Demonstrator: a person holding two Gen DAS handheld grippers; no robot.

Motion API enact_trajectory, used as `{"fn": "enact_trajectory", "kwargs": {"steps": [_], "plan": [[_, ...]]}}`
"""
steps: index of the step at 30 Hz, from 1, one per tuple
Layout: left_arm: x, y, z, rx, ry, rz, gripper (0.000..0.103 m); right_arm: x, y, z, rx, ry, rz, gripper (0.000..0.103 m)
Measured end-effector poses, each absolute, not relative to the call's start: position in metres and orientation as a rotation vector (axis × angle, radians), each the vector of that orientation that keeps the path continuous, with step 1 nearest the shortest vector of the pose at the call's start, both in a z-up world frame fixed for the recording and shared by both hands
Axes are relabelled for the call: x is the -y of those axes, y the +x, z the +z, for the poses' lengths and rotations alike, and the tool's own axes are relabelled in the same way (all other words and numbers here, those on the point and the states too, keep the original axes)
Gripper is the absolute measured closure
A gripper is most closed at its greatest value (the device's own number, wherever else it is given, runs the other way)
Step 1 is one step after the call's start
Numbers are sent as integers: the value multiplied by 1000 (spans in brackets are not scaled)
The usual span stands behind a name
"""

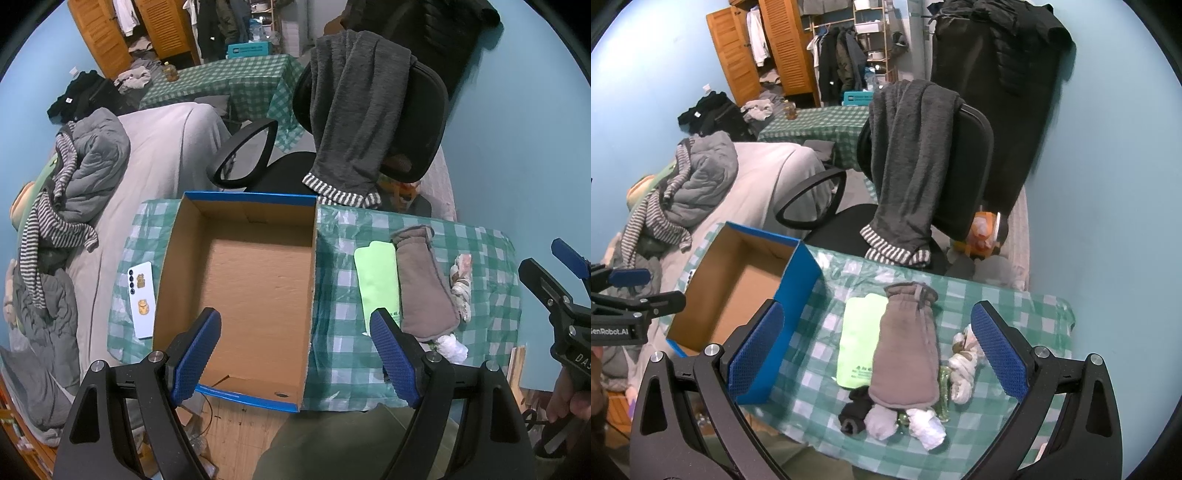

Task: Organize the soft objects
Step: 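Move the left tool to the grey mitten while the right tool approaches the white bundle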

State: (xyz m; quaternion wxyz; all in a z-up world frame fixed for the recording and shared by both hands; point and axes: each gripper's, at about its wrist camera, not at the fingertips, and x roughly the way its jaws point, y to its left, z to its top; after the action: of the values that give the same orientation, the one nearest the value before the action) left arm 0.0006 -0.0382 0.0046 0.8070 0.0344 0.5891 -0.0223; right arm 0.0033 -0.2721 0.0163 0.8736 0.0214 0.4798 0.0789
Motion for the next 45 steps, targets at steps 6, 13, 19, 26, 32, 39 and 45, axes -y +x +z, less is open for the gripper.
{"fn": "enact_trajectory", "kwargs": {"steps": [6,13,19,26,32,39,45], "plan": [[51,3,1,-1270,85,-64,19,283,5,12,-1016,46,139,2],[71,7,-5,-1286,104,-92,19,306,5,2,-1034,54,106,2],[92,13,-18,-1313,115,-120,19,334,7,-15,-1067,80,73,2],[120,23,-41,-1357,146,-141,19,369,13,-40,-1114,110,41,2],[138,30,-63,-1392,147,-172,19,390,22,-70,-1171,128,31,2],[158,39,-95,-1447,129,-193,19,403,34,-117,-1251,158,28,2],[171,47,-126,-1475,127,-197,19,404,39,-153,-1311,159,23,3]]}}
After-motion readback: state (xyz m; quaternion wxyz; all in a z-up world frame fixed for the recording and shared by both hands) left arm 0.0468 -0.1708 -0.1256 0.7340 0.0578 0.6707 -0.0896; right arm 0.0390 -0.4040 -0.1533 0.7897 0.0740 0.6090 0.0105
